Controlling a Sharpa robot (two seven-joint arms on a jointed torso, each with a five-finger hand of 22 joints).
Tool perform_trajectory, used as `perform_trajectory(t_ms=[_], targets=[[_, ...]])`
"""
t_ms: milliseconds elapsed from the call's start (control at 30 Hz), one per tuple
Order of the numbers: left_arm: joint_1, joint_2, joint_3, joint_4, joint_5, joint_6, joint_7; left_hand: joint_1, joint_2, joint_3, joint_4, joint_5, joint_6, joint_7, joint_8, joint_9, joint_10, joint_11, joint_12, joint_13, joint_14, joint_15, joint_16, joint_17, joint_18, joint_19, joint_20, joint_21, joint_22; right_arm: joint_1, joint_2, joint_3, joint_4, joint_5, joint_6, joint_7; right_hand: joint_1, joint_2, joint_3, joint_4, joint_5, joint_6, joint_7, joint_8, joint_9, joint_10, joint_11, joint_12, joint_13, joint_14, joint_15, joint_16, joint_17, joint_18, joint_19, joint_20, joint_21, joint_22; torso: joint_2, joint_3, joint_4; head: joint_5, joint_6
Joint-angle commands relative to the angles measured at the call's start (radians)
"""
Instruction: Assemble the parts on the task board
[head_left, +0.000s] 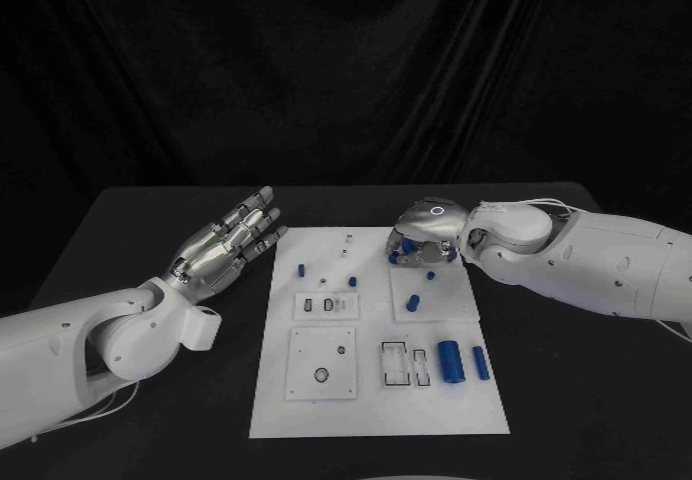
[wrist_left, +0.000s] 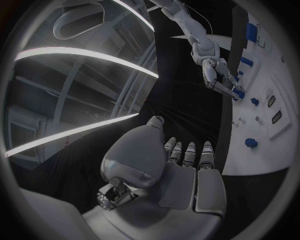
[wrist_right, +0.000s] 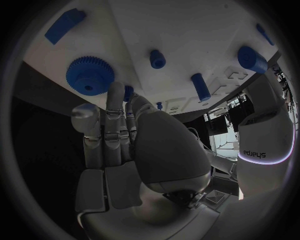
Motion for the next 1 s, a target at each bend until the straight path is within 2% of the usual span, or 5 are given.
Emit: perform_trajectory(t_ms=[33,733,867,967,1000], targets=[[0.002,0.003,0.001,-0.002,-0.007,0.022,0.009,0.011,-0.001,0.0,-0.006,0.006,0.001,0.008,0.005,0.001,-0.002,0.007,-0.007,-0.001,0.0,0.01,-0.004,-0.001,-0.003,-0.001,-0.002,-0.003,-0.001,-0.004,0.002,0.001,-0.006,-0.008,0.011,-0.004,0.0,-0.01,0.013,0.005,-0.005,0.011,0.002,0.006,0.003,0.014,0.0,0.006,0.001,-0.011,-0.001,0.006,0.002,-0.016,-0.011,-0.002,0.001,-0.003,-0.003,-0.0009,-0.0025,0.003,-0.003],[0.002,0.011,0.001,-0.011,-0.007,0.036,0.0,0.019,0.0,0.008,-0.023,0.018,0.012,0.021,0.008,0.003,-0.002,0.017,-0.007,-0.001,0.0,0.023,-0.004,-0.001,-0.004,-0.001,0.011,-0.003,-0.001,-0.015,0.018,0.001,-0.035,-0.008,0.031,0.004,0.016,-0.034,0.066,0.009,0.001,-0.001,0.013,-0.017,0.004,0.043,-0.004,-0.006,-0.001,-0.026,0.001,0.006,0.008,-0.014,-0.027,0.0,-0.012,-0.005,-0.006,-0.0014,-0.0004,0.005,-0.008],[0.002,0.012,0.001,-0.012,-0.007,0.038,-0.001,0.021,0.0,0.01,-0.028,0.021,0.022,0.026,0.011,0.005,-0.002,0.02,-0.007,-0.001,0.0,0.024,-0.004,-0.001,-0.004,-0.001,0.013,-0.003,-0.001,-0.015,0.017,0.001,-0.035,-0.008,0.022,0.009,0.036,-0.038,0.098,-0.001,0.016,0.015,0.021,-0.014,0.008,0.061,-0.007,-0.006,0.0,-0.032,0.001,0.005,0.009,-0.013,-0.033,0.0,-0.015,-0.004,-0.007,-0.0017,-0.0011,0.007,-0.008],[0.002,0.011,0.001,-0.012,-0.007,0.038,-0.001,0.022,0.001,0.011,-0.031,0.023,0.026,0.027,0.013,0.006,-0.002,0.021,-0.007,-0.001,0.0,0.024,-0.004,-0.001,-0.004,-0.001,0.013,-0.003,-0.001,-0.015,0.013,0.001,-0.03,-0.008,0.0,0.015,0.048,-0.041,0.136,-0.009,-0.01,0.04,0.031,-0.005,0.015,0.09,-0.014,-0.002,0.001,-0.027,-0.002,0.01,0.013,-0.016,-0.024,-0.002,0.001,0.019,-0.007,-0.0021,-0.0022,0.012,-0.008],[0.002,0.01,0.001,-0.011,-0.007,0.037,-0.001,0.022,0.001,0.012,-0.032,0.024,0.028,0.028,0.013,0.006,-0.002,0.022,-0.007,-0.001,0.0,0.024,-0.004,-0.001,-0.003,-0.001,0.013,-0.003,-0.001,-0.015,0.01,0.001,-0.026,-0.008,-0.012,0.017,0.048,-0.044,0.154,-0.011,-0.014,0.063,0.032,0.003,0.02,0.117,-0.02,0.003,0.002,-0.007,-0.004,0.022,0.018,-0.026,0.004,-0.004,0.041,0.071,-0.007,-0.0021,-0.0026,0.014,-0.008]])
